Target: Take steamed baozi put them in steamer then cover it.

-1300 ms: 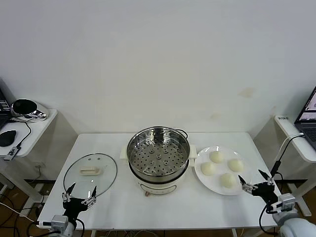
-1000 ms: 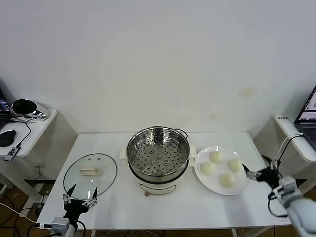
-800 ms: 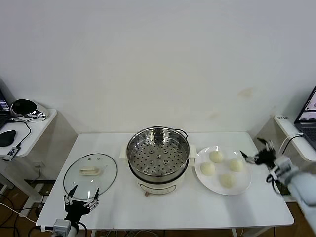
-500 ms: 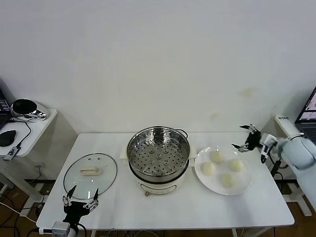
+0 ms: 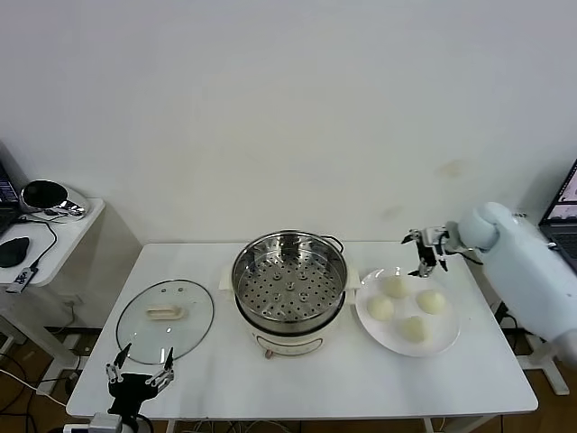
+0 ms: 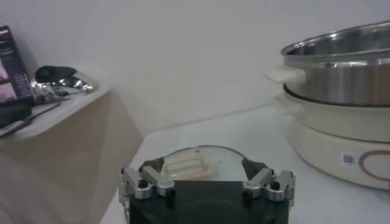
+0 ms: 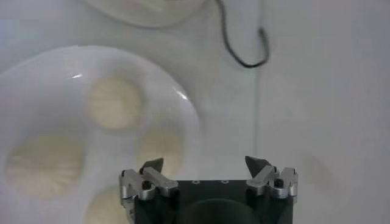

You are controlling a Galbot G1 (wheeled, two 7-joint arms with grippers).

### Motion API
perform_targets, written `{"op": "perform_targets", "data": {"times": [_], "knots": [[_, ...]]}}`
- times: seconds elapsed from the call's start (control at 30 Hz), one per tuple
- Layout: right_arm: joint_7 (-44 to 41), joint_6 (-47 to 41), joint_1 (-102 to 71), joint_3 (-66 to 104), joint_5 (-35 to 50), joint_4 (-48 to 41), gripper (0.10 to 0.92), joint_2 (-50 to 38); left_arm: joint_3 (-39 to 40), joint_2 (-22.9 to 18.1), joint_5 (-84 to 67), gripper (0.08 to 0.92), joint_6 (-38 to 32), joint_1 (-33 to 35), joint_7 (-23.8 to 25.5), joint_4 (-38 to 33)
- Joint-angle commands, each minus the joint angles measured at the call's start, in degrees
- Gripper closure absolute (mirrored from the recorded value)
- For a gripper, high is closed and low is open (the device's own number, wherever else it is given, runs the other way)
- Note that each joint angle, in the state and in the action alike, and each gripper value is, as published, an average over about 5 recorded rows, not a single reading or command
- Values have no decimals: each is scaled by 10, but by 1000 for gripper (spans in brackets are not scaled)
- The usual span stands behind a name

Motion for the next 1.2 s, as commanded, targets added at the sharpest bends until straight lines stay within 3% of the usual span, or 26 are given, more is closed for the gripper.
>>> {"op": "perform_targets", "data": {"times": [0.03,0.57,1.2], "knots": [[-49,31,47,-60,-49,-64,203,45,-2,-3,1,177,-1,10,-2,-5],[12,32,-3,-4,-114,-128,203,93,2,-3,4,177,-1,7,1,3],[67,27,-11,32,-126,-202,203,121,5,-1,6,177,-1,6,2,13]]}}
